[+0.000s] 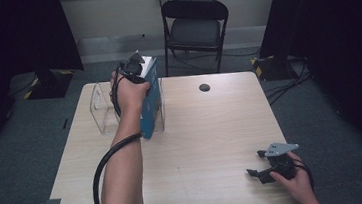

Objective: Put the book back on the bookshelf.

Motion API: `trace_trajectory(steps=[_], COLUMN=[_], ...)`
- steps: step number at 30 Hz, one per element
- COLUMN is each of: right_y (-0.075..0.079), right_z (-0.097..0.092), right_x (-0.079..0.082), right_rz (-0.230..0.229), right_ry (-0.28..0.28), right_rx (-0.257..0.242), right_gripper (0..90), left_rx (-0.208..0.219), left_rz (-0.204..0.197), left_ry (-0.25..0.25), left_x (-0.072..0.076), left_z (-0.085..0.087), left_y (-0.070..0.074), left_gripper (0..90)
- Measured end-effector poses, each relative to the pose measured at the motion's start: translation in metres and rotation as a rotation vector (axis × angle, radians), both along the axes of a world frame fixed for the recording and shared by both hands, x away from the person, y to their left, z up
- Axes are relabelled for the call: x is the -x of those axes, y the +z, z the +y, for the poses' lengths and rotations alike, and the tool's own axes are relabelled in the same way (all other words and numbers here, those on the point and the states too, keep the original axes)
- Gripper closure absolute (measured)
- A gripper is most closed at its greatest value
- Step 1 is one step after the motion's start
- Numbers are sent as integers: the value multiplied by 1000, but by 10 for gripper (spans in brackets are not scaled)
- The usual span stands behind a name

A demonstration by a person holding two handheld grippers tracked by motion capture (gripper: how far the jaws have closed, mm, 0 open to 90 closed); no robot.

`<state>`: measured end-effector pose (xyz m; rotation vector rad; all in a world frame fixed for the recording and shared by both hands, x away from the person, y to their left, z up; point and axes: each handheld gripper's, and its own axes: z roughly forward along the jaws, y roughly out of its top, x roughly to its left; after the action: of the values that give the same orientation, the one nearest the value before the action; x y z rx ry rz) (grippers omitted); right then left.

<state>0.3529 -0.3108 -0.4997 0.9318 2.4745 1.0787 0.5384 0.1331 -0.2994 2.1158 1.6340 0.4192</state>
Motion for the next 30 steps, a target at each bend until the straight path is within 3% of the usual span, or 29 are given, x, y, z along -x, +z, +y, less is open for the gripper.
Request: trace_trajectory(steps=[5,12,20,22,25,30], right_y=[0,0,0,0,0,0], right_z=[0,0,0,0,0,0], right_x=[0,0,0,0,0,0], right_rz=[0,0,0,0,0,0], right_ry=[0,0,0,0,0,0], right_rx=[0,0,0,0,0,0], right_gripper=[138,138,138,138,138,138], left_rx=[17,13,13,19,46,48], left_rz=[3,-13,-4,-29,-6,2], left_ry=[-4,-19,-22,-1,-4,-19], left_x=[3,7,12,14,14,17], left_z=[3,5,6,8,10,12], left_y=[0,1,2,5,6,3], left_gripper=[566,484,437,394,378,349])
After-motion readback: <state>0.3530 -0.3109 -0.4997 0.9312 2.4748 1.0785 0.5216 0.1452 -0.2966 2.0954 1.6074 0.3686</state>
